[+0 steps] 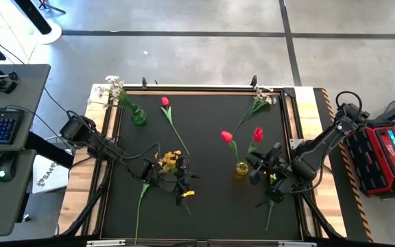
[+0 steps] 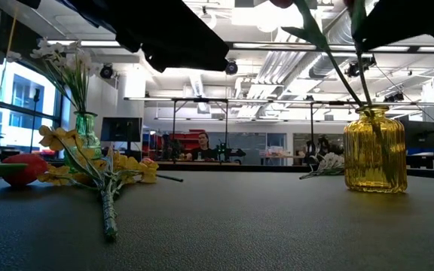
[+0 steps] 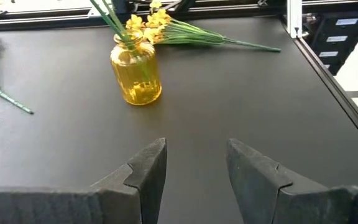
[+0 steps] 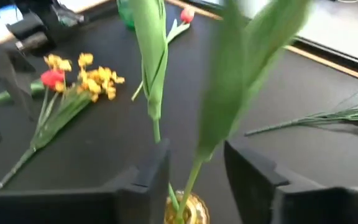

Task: Sort flowers into vase by color
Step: Put the right yellow clustered flowers into the green flower vase

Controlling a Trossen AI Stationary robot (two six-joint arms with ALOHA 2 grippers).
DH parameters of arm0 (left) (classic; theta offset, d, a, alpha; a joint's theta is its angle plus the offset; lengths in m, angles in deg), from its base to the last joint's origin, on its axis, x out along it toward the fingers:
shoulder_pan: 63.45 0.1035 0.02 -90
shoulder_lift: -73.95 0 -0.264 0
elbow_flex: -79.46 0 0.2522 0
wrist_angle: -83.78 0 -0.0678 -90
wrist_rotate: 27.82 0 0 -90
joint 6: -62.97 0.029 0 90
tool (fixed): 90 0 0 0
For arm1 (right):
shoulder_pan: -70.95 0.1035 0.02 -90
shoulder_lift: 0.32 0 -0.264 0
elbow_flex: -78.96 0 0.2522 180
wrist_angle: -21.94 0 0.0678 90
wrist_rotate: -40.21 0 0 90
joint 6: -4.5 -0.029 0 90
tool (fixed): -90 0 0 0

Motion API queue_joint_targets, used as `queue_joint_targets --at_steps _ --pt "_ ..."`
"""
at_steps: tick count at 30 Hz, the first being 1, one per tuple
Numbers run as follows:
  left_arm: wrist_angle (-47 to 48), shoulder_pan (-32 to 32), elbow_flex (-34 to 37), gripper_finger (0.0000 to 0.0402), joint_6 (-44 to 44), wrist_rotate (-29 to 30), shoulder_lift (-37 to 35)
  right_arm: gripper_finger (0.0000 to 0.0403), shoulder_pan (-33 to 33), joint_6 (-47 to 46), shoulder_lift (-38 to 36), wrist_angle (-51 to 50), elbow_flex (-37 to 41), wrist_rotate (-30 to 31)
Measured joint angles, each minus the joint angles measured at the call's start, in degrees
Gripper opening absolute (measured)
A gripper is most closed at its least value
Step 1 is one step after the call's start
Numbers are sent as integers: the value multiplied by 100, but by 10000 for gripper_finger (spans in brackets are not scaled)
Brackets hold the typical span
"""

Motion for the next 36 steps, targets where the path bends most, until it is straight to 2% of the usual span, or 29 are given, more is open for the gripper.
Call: queue_joint_targets --at_steps 3,6,19,24,27,33,36 --pt "-38 1 0 152 44 -3 0 179 1 -15 0 -7 -2 -262" --pt "-35 11 -1 152 45 -1 0 191 1 -69 0 -15 -50 -685" --pt "309 -81 3 152 -46 35 -115 163 22 -225 -4 -182 -649 -2641" --pt "410 -107 3 152 -60 114 -153 146 361 -1137 78 -206 -651 -3705" --pt "415 -107 3 152 -58 172 -153 136 689 -1866 267 -209 -651 -4120" --pt "423 -107 3 152 -54 172 -153 124 1331 -2982 915 -151 -645 -4150" --pt "419 -107 3 152 -50 172 -153 125 1529 -3594 1260 -2 -645 -4453"
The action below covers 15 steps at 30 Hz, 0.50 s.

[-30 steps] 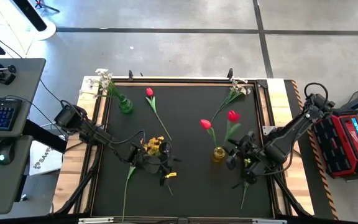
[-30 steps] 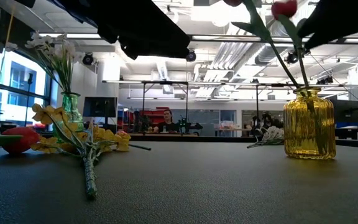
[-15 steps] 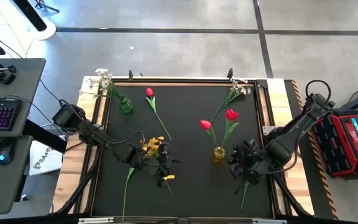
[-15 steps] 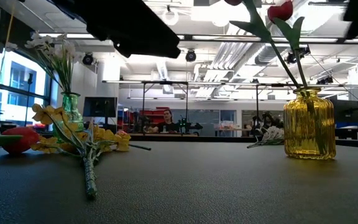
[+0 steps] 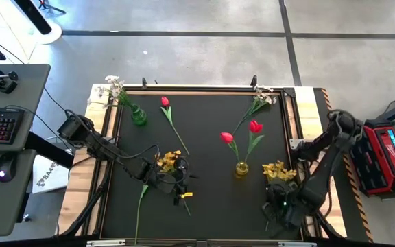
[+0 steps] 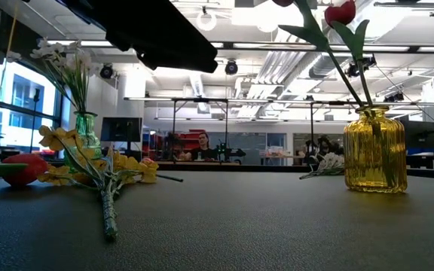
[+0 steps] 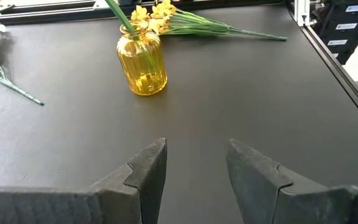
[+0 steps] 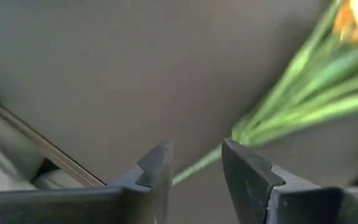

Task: Sort flowers into vase by color
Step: Put the right yellow clustered flowers into the green flower vase

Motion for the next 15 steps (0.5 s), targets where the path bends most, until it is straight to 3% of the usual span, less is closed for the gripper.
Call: queue_joint_targets --at_steps 6,12,15 --pt "-14 0 0 152 106 1 0 173 136 -666 593 39 2 -899" --pt "-16 0 0 152 106 0 0 264 136 -1105 853 -111 2 -645" --pt "-18 0 0 152 106 0 0 285 124 -1323 934 -110 23 -609"
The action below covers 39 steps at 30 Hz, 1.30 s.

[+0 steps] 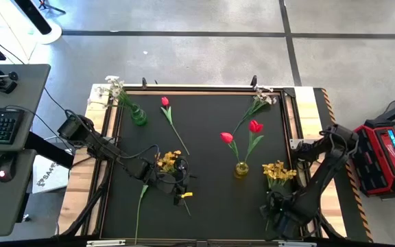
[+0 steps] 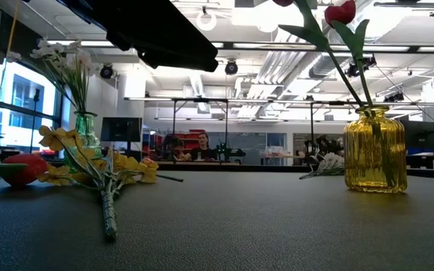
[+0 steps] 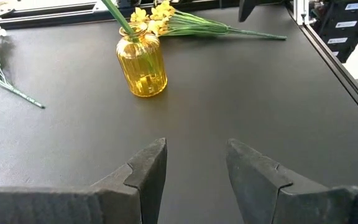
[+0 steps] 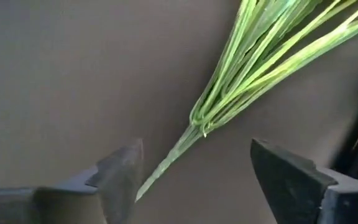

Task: Sort flowers into vase by color
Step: Put the right yellow clustered flowers into the green flower vase

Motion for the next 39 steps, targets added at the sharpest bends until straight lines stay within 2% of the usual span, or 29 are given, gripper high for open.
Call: queue_joint_targets --at_steps 3,10,15,22,24,26,32,39 --pt "0 0 0 152 -2 0 0 278 -12 -63 13 325 252 1" --pt "-2 0 0 152 -4 0 0 225 -160 -93 16 955 856 -13" --pt "-2 0 0 152 -7 0 0 157 -229 -95 -11 1000 1086 -268" --pt "-2 0 -2 152 -58 -1 0 27 -186 -139 -6 949 1120 -192" --pt "-2 0 -2 152 -59 0 0 10 -122 -150 -32 946 1121 -18" --pt "-2 0 -2 152 -59 -2 0 14 -47 -216 -60 912 1121 276" --pt "-2 0 -4 152 -60 -2 0 5 -213 -189 -57 -262 667 1531" --pt "-2 2 -4 152 -101 -2 0 3 -615 -176 -59 -2615 -139 1605"
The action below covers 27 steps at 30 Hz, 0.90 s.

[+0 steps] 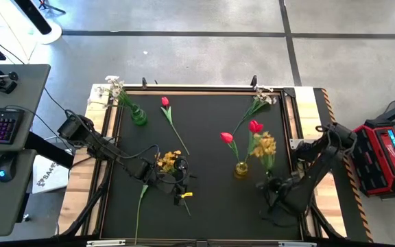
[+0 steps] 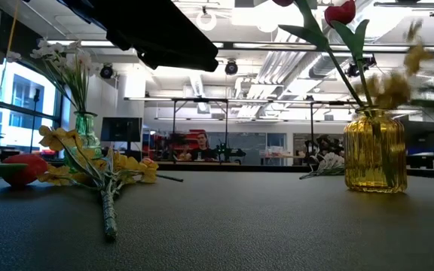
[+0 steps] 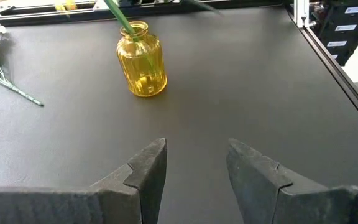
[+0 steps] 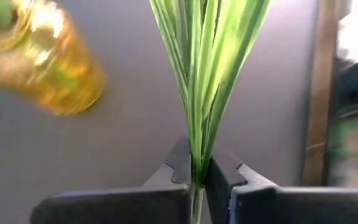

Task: Sort flowers into vase by color
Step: Put the right yellow clustered flowers into the green flower vase

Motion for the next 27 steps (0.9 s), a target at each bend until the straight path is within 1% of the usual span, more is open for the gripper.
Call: queue_joint_targets --at_steps 2,3,4,6,10,12,17,21,23,25,27 --pt "1 -2 0 152 0 -4 0 3 -92 0 -4 -604 -258 1" --pt "0 -2 0 152 -4 -4 0 4 -138 25 -22 -653 -359 69" --pt "0 -1 0 152 -4 -4 0 3 -178 73 -96 -562 -397 260" --pt "2 -1 0 152 -7 -4 0 2 -190 127 -286 -608 -411 982" --pt "-29 -2 0 152 -5 -13 0 2 -164 87 -564 -584 -536 2083" --pt "-28 0 0 152 -7 -15 0 1 -172 87 -746 -600 -542 2823" --pt "-28 0 0 152 -4 -20 0 1 -214 379 -1127 -600 -549 4183" --pt "-46 0 0 152 -4 -20 0 1 -281 1077 -1334 -603 -722 5005" --pt "-59 0 0 152 -4 -20 0 1 -288 1625 -1362 -584 -935 5340" --pt "-186 -2 0 152 16 -23 0 1 -288 2406 -1338 -361 -1185 5554" --pt "-296 -36 0 152 201 -41 0 1 -288 3480 -1272 278 -1400 5715"
